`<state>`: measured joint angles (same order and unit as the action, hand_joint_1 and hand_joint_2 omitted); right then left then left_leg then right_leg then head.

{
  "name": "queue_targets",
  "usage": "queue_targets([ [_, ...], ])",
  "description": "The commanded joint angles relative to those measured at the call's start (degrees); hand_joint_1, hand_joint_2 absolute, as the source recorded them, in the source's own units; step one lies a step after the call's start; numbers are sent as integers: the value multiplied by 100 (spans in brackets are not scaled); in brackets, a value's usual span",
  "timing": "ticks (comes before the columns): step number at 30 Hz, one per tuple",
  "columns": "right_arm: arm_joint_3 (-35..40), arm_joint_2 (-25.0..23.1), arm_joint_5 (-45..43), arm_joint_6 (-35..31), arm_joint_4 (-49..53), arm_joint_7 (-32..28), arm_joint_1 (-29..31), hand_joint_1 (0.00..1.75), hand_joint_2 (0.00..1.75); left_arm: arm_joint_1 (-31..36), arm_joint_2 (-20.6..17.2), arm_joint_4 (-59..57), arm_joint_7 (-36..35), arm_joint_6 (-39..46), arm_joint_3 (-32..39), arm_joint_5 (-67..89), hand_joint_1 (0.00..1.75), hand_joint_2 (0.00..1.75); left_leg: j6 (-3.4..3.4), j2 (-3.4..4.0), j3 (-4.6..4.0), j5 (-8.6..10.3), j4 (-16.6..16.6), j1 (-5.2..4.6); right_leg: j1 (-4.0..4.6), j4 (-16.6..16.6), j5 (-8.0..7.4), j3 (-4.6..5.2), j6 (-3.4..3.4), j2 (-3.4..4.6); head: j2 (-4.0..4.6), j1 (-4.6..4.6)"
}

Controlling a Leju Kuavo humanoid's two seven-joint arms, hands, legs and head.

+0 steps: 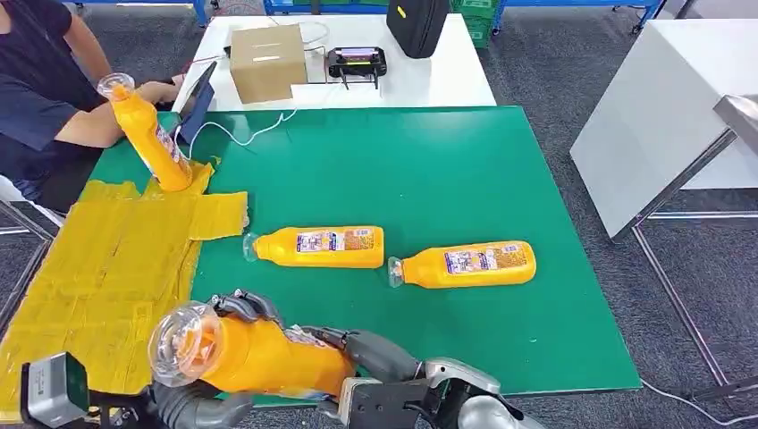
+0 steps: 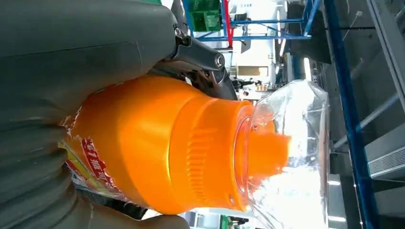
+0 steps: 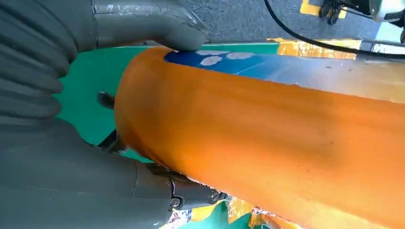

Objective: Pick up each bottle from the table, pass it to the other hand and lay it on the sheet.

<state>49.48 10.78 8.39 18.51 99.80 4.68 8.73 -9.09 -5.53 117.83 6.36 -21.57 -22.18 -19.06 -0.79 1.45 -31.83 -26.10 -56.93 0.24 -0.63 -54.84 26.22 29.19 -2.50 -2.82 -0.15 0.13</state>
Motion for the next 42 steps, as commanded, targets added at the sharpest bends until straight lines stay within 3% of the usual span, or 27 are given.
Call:
queue_targets([
  [1,303,-18,-49,23,-385,5,320,175,175,134,-122,-402,-12,-103,-351,-3,175,175,4,-3,4,4,5,-1,-2,2,-4,-1,8,27,0,2],
  [10,223,-112,-79,-197,-384,-15,285,175,175,167,-121,-438,-25,-135,-396,-4,175,175,5,-3,1,4,3,-1,-2,-1,-3,1,9,27,0,2],
  [11,196,-131,-3,-300,-360,-15,254,136,175,226,-68,-371,-50,-137,-436,-20,175,175,4,-2,2,3,3,0,-1,1,-3,0,7,21,0,2],
  [12,164,-175,232,-507,-218,96,233,0,175,223,-4,-302,-184,159,-385,308,175,175,5,-3,1,4,5,-1,-1,0,-4,2,10,28,0,2],
  [13,82,-221,328,-649,0,300,148,0,175,216,44,-195,-203,417,-351,775,175,175,3,-4,-1,3,2,0,0,1,-2,1,5,14,0,0],
  [14,70,-226,365,-698,160,445,144,0,0,256,74,-146,-234,470,-342,920,175,175,5,-8,-2,4,1,0,-1,-2,-3,3,10,25,0,0],
  [16,-579,406,795,-1014,625,-131,-869,0,0,-170,-176,-96,-24,766,-29,1470,175,175,5,-10,-9,1,-5,1,0,-7,1,9,10,23,0,0],
  [19,-1189,565,1147,-1137,906,-498,-1646,0,0,-395,-99,-9,106,1455,375,3291,175,175,3,-48,4,-1,7,0,-2,10,11,-17,9,-3,0,4],
  [21,-1345,690,1309,-1553,1110,-482,-2019,0,0,-489,-45,31,-157,2011,594,4742,175,175,1,-58,7,0,9,1,-1,17,12,-22,6,-21,0,0],
  [22,-1287,1036,1543,-1743,1395,-122,-2184,0,0,-461,-426,-12,-64,2147,646,5133,175,175,0,-46,3,0,5,-3,-5,8,10,-9,3,-29,0,2],
  [23,-1295,1258,1494,-1857,1678,-7,-2336,0,0,-450,-568,-116,101,2178,872,5026,175,175,0,-56,3,-6,-1,-4,-6,4,16,-13,6,-24,0,7],
  [24,-1300,1475,1581,-2175,1927,192,-2511,0,0,-458,-584,-241,194,2497,1194,5939,175,175,2,-62,-7,-5,1,-3,-5,3,15,-9,6,-29,0,2],
  [27,-1291,1646,1628,-2456,2122,322,-2641,0,0,-451,-611,-352,216,2678,1395,6694,175,175,6,-72,-13,-3,2,-13,-13,-2,18,2,11,-29,0,-4],
  [32,-1288,1620,1630,-2473,2101,324,-2587,0,0,-460,-565,-354,208,2707,1345,6762,175,175,2,-30,-28,-2,2,-10,-8,0,4,29,4,-8,-2,2],
  [41,-1288,1620,1630,-2473,2101,324,-2587,0,0,-460,-565,-354,208,2707,1345,6762,175,175,4,-33,-20,0,3,-8,-8,2,5,21,8,-1,0,2],
  [42,-1295,1604,1699,-2591,2089,401,-2585,0,0,-435,-662,-377,41,2860,1287,7335,175,175,3,-31,-21,0,4,-9,-8,3,4,22,7,-4,0,2],
])
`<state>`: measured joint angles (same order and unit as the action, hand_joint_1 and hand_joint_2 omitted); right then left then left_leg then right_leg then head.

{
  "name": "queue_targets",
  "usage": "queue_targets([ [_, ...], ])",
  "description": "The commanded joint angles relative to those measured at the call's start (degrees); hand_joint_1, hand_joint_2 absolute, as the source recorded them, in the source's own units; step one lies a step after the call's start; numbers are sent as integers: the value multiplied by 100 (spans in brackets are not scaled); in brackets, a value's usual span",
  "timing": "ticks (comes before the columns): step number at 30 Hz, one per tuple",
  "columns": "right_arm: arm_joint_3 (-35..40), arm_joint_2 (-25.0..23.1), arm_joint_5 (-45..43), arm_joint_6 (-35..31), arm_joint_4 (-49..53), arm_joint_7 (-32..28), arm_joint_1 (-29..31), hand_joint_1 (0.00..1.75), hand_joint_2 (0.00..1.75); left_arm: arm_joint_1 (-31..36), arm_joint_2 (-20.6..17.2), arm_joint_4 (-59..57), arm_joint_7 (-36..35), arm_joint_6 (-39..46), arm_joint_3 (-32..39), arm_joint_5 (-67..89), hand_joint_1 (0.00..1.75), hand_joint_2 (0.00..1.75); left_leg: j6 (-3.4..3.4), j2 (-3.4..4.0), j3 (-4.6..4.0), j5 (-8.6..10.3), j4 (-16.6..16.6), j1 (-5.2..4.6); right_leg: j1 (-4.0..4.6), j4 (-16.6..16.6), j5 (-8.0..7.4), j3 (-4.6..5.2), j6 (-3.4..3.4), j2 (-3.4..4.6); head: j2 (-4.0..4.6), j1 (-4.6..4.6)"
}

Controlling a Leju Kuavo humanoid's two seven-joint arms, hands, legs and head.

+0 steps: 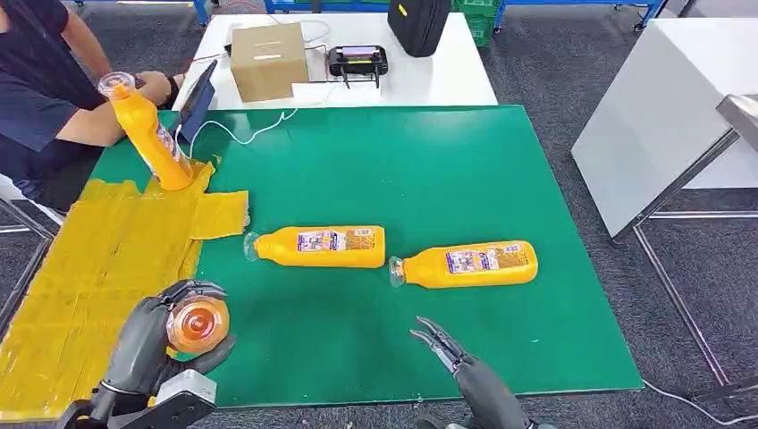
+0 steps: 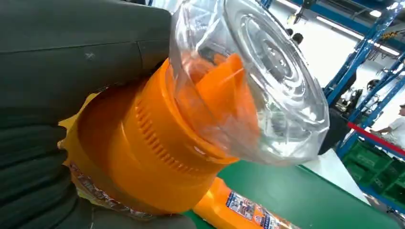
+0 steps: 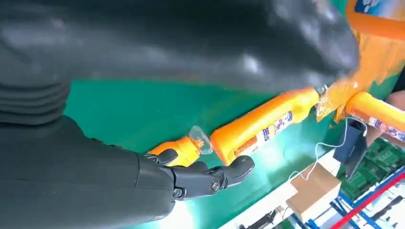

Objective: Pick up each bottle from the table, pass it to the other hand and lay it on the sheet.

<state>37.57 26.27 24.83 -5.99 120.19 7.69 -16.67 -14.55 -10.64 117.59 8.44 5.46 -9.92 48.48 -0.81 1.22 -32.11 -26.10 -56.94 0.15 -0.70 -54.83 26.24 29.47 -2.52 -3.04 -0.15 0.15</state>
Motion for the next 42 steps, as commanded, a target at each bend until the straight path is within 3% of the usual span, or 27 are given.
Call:
queue_targets([
  [1,-148,139,157,-340,140,204,-110,0,0,175,-317,-506,-407,245,45,1178,175,175,4,-6,8,0,5,1,0,2,1,-7,7,16,0,-2],
  [5,-683,284,125,-639,493,427,-338,0,0,420,-596,-1246,-528,338,177,1654,175,175,3,-13,7,5,6,-4,-5,0,1,-3,6,3,0,-2],
  [7,-1090,440,124,-449,616,321,-448,0,0,519,-565,-1468,-540,430,164,1977,175,175,5,-18,9,6,7,-3,-4,1,1,-5,8,6,0,-2],
  [11,-1822,304,159,-70,687,65,-703,0,0,747,-721,-1815,-685,233,-169,2539,175,175,1,-14,5,4,4,-3,-4,0,0,-1,3,2,0,-2],
  [16,-2382,-94,223,519,345,31,-240,0,0,1266,-715,-2751,-947,259,-861,3339,175,175,3,-19,14,9,11,-5,-7,8,-3,-12,6,4,0,-2],
  [21,-2390,-134,214,557,323,28,-218,0,0,1306,-722,-2805,-960,273,-874,3348,175,175,3,-17,12,10,8,-2,-3,6,-7,-12,8,14,0,0],
  [22,-2468,-215,243,599,317,0,-198,0,175,1362,-781,-2846,-1024,249,-999,3532,175,175,2,-14,14,9,9,-2,-3,7,-6,-13,6,12,0,0],
  [27,-2622,-434,319,883,61,-103,146,0,175,1805,-751,-3591,-1067,62,-1426,3727,175,175,2,-15,19,12,12,-2,-3,10,-9,-18,7,14,0,-4],
  [28,-2651,-447,444,954,5,-126,189,0,175,1892,-786,-3733,-903,-306,-1501,3350,175,175,-1,-11,16,10,8,-1,-2,8,-7,-17,3,6,0,0],
  [29,-2674,-410,817,998,-78,-105,276,0,175,1986,-841,-3856,-970,-438,-1524,3090,31,0,1,-15,18,13,11,-1,-2,10,-10,-19,6,14,0,-4],
  [30,-2706,-412,951,1047,-160,-48,337,0,0,2050,-834,-3929,-1181,-445,-1536,3212,0,0,-1,-13,16,11,9,-1,-2,8,-8,-17,4,8,0,0],
  [33,-2972,-410,882,1217,-522,141,567,0,0,2137,-804,-3952,-1203,-423,-1504,3112,0,0,1,-12,18,14,11,1,-1,11,-13,-18,8,24,0,-2],
  [34,-3063,-397,980,1256,-658,203,640,0,175,2130,-815,-3874,-1226,-402,-1498,3120,0,0,-2,-6,14,11,6,1,0,8,-11,-15,4,16,0,-2],
  [38,-3222,-33,1860,1535,-1638,145,1220,0,175,2139,-849,-3493,-1044,-555,-1408,2598,0,0,-5,-3,12,12,2,2,0,6,-12,-16,4,24,0,0],
  [42,-3204,336,2066,1907,-3025,-744,2033,0,175,2182,-735,-3120,-1034,-554,-1098,2021,0,0,-5,10,9,12,-3,3,2,5,-19,-14,4,44,0,-4],
])
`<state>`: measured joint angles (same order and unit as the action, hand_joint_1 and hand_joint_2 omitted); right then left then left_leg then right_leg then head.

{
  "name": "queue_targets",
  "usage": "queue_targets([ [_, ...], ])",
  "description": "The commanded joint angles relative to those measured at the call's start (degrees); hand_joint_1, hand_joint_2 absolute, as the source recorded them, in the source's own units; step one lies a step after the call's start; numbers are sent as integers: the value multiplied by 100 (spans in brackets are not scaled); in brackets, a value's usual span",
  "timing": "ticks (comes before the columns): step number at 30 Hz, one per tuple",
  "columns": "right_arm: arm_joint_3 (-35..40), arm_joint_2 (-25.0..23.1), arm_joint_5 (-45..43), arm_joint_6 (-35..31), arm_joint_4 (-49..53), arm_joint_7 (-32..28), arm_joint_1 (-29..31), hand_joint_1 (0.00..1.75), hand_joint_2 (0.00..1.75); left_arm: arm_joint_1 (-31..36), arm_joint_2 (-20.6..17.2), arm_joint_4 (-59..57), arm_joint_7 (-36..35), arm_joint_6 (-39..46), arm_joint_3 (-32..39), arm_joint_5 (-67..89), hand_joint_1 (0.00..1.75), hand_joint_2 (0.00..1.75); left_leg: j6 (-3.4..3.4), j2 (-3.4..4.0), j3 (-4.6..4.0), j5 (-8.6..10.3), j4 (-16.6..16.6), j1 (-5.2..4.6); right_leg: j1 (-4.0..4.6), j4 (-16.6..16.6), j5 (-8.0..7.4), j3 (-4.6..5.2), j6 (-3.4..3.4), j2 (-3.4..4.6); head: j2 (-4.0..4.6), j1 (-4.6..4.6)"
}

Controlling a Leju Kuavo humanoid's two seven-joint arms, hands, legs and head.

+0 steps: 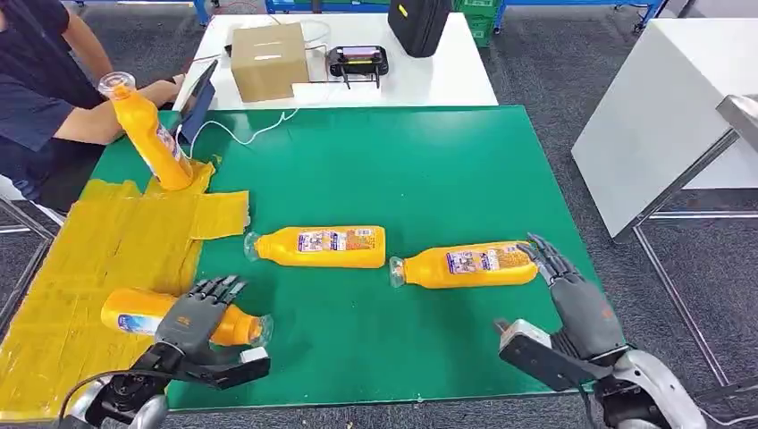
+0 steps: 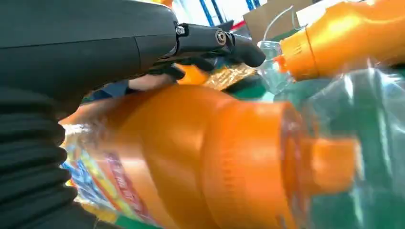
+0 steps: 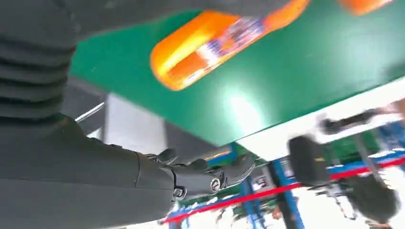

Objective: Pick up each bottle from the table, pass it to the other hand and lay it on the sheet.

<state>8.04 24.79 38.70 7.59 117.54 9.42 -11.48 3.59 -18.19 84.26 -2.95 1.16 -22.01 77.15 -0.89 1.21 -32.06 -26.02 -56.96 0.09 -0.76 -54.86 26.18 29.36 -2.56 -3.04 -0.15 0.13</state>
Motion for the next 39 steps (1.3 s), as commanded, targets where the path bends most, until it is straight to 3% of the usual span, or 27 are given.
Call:
queue_targets([
  [1,-276,546,724,613,-2958,-942,1620,0,175,341,78,319,120,-82,258,-1026,0,0,1,13,1,3,-3,9,8,8,-16,-2,3,37,0,2],
  [4,-285,732,991,747,-3174,-995,1726,0,175,150,358,788,311,101,865,-1802,0,0,-1,6,-1,4,-5,5,4,3,-13,1,0,29,0,0],
  [6,-295,730,995,748,-3162,-998,1716,0,175,131,351,847,321,70,883,-1826,0,0,-2,1,-7,4,-9,6,5,1,-12,2,-2,23,0,0],
  [10,-29,753,1221,1022,-3332,-1041,1984,0,175,-30,1124,1205,642,176,1822,-3352,0,0,-3,-1,2,4,-2,1,0,5,-11,-4,-4,24,0,0],
  [13,359,612,1357,1056,-3968,-1088,2631,0,175,6,1454,1320,672,-499,2275,-4914,0,0,-4,15,-4,3,-7,1,1,-1,-17,4,-5,40,0,-2],
  [14,533,575,1455,1026,-4280,-1103,2877,0,175,62,1578,1272,480,-1123,2467,-6289,0,0,-3,18,-4,4,-7,1,1,-1,-19,5,-3,53,0,2],
  [20,1108,226,1697,765,-5373,-1237,3577,0,175,-65,1475,1742,499,-1363,2493,-7889,0,0,2,26,0,12,-2,7,6,3,-24,3,-2,55,0,-2],
  [29,1258,120,1732,673,-5564,-1268,3693,0,175,-126,1408,1944,610,-1398,2366,-7987,0,0,2,0,-4,15,-2,2,1,-6,-16,1,-11,21,0,0],
  [39,1803,-501,1697,528,-6465,-1586,4015,0,175,14,1346,2187,814,-1431,2256,-8027,0,0,6,6,-8,17,-3,8,7,-5,-20,5,-6,33,0,0],
])
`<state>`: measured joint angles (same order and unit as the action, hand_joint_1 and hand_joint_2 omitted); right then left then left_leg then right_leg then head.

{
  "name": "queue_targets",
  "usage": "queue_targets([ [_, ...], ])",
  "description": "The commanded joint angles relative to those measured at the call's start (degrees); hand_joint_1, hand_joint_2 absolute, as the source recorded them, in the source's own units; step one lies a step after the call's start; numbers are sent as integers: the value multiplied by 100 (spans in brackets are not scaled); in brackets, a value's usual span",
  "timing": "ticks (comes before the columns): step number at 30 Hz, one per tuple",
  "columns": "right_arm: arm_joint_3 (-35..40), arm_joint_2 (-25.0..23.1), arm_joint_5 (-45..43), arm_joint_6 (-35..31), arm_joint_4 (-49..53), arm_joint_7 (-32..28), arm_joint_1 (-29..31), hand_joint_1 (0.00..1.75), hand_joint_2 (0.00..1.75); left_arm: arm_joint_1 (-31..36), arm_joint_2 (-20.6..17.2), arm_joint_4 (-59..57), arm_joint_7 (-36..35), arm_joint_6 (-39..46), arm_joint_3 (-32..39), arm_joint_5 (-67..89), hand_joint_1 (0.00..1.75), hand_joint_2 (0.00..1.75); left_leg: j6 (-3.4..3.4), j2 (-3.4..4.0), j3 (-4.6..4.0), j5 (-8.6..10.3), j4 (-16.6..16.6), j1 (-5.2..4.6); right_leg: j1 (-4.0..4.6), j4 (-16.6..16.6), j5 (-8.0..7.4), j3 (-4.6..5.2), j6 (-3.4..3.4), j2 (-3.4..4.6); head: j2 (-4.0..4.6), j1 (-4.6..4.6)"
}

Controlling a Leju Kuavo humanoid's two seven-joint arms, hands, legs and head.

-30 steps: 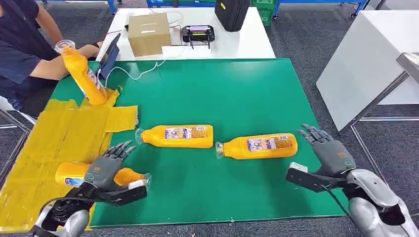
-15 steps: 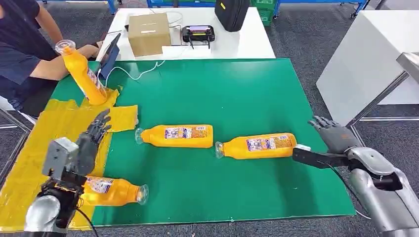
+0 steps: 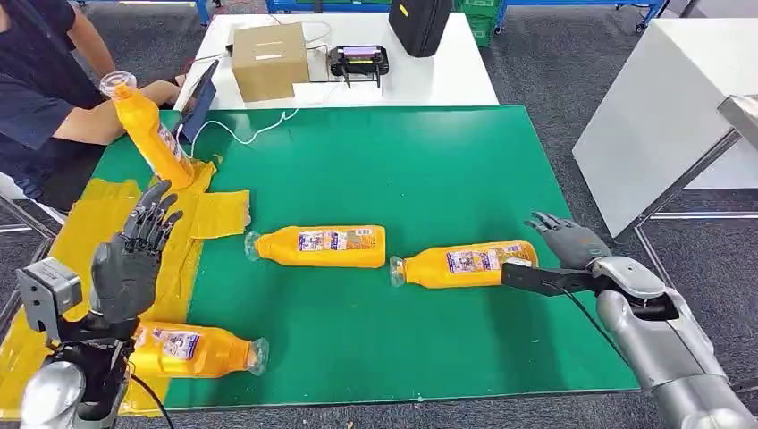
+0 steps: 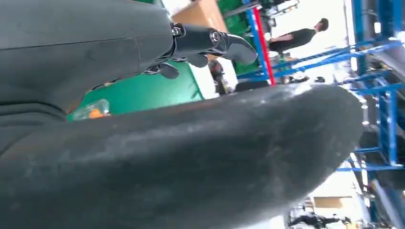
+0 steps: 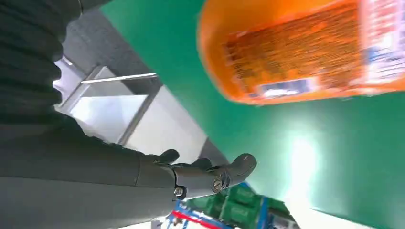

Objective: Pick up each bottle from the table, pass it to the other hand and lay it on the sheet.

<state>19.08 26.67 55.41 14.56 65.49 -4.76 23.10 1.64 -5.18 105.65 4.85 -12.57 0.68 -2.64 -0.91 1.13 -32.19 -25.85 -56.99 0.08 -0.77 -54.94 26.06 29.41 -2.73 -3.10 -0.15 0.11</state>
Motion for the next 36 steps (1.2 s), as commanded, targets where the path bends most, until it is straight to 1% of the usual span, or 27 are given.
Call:
queue_targets([
  [1,744,-724,47,-201,-1327,-182,574,0,175,216,38,46,31,-70,-31,-47,0,0,9,14,7,1,2,8,7,3,-8,0,14,46,0,0],
  [3,876,-897,87,-328,-1642,-208,676,0,175,231,23,43,67,-115,-87,-109,0,0,6,14,7,0,1,7,6,2,-6,-1,9,36,0,0],
  [4,904,-956,91,-369,-1724,-229,705,0,175,231,26,59,97,-118,-90,-128,0,0,7,15,7,0,0,6,5,-2,-6,1,12,44,0,2],
  [9,1062,-1212,139,-425,-2144,-241,818,0,175,224,15,106,164,-146,-74,-183,0,0,6,13,6,0,1,4,3,-6,-5,6,9,36,0,0],
  [10,1087,-1231,151,-426,-2187,-239,812,0,175,237,17,100,169,-152,-77,-187,0,0,8,12,4,1,-1,5,4,-8,-6,8,13,46,0,2],
  [12,1134,-1255,167,-463,-2272,-235,821,0,175,256,17,77,172,-164,-76,-195,0,0,6,6,3,2,0,4,3,-7,-4,7,8,27,0,2],
  [14,1135,-1251,166,-468,-2293,-235,831,0,175,250,23,85,179,-162,-69,-204,0,0,7,6,5,1,-1,6,5,-6,-5,4,10,32,0,2],
  [15,1198,-1285,168,-319,-2444,-230,858,0,175,270,32,68,203,-180,-60,-229,0,0,5,2,5,2,1,4,3,-5,-3,3,7,19,0,4],
  [16,1258,-1325,96,111,-2713,-188,921,0,175,337,35,10,205,-200,-80,-241,0,0,7,0,3,3,-2,7,6,-5,-5,4,11,32,0,2],
  [17,1487,-1286,189,315,-2890,-250,977,166,175,439,54,-82,194,-219,-120,-275,0,0,5,1,6,2,0,5,3,-5,-3,2,8,21,0,2],
  [18,1672,-1281,238,496,-3124,-312,1002,175,175,583,69,-152,127,-188,-187,-286,0,0,7,-6,5,6,-1,7,5,-4,-6,1,11,25,0,4],
  [19,1768,-1278,223,537,-3249,-386,937,175,175,732,109,-201,30,-137,-255,-344,0,0,7,-5,7,6,0,8,7,-3,-7,1,12,27,0,2],
  [20,1805,-1274,224,487,-3263,-422,853,175,175,827,134,-185,4,-116,-312,-338,0,0,4,-9,8,3,-1,7,6,-3,-2,-3,6,4,0,4],
  [21,1775,-1230,175,432,-3316,-417,756,175,175,729,91,-239,2,-68,-298,-307,0,0,8,-24,7,12,2,10,8,2,-7,-5,12,10,0,0],
  [22,1794,-1207,165,336,-3378,-423,729,175,175,682,61,-291,100,-57,-299,-307,0,0,7,-36,27,12,8,13,10,13,-4,-25,10,-9,0,6],
  [23,1788,-1183,148,305,-3404,-436,704,175,175,674,61,-285,140,-78,-296,-364,0,0,6,-16,44,8,8,11,8,12,-3,-21,10,1,0,6],
  [24,1802,-1164,137,308,-3390,-419,685,175,175,694,66,-294,68,-83,-326,-392,0,0,7,-34,45,17,17,12,8,21,-8,-30,12,-8,0,4],
  [26,1826,-1080,66,392,-3040,-287,601,175,175,827,122,-200,-102,-34,-413,-501,0,0,8,-17,68,5,8,12,8,15,-3,-50,11,2,0,2],
  [27,1755,-1002,-20,449,-2988,-196,554,175,175,733,83,-215,-173,13,-413,-462,0,0,10,-32,62,12,8,14,11,17,-6,-44,15,-2,0,4],
  [29,1750,-878,-51,389,-3016,-239,520,175,175,594,40,-364,99,0,-354,-440,0,0,7,-30,83,9,7,14,8,19,0,-16,13,-12,0,8],
  [30,1795,-878,-17,359,-2970,-273,554,175,175,686,93,-324,118,-21,-387,-468,0,0,8,-40,76,18,13,13,8,25,-7,-11,16,-14,0,6],
  [31,1742,-835,-59,361,-2907,-152,531,175,175,636,99,-293,25,7,-374,-465,0,0,8,-37,77,20,20,11,5,29,-10,-9,16,-9,0,2],
  [32,1696,-790,19,150,-2720,126,494,175,175,601,130,-237,-44,45,-366,-471,0,0,8,-28,78,16,16,11,6,27,-8,-8,16,-2,0,2],
  [33,1510,-806,1,-194,-2585,322,399,175,175,473,118,-252,-26,42,-315,-481,0,0,8,-30,76,13,11,13,9,23,-5,-8,16,-6,0,4],
  [34,932,-1008,-300,-765,-2242,514,168,175,175,292,174,-108,-21,78,-217,-532,0,0,6,-25,89,7,11,10,5,22,0,-20,13,-6,0,2],
  [35,444,-1133,-589,-940,-1477,555,-184,175,175,-17,189,82,-84,55,-101,-633,0,0,6,-22,94,5,9,12,6,21,2,-24,12,-6,0,4],
  [36,135,-1187,-842,-893,-825,671,-457,175,175,-245,200,159,-62,-12,-10,-717,0,0,9,-12,99,5,18,12,7,28,-2,-26,15,10,0,2],
])
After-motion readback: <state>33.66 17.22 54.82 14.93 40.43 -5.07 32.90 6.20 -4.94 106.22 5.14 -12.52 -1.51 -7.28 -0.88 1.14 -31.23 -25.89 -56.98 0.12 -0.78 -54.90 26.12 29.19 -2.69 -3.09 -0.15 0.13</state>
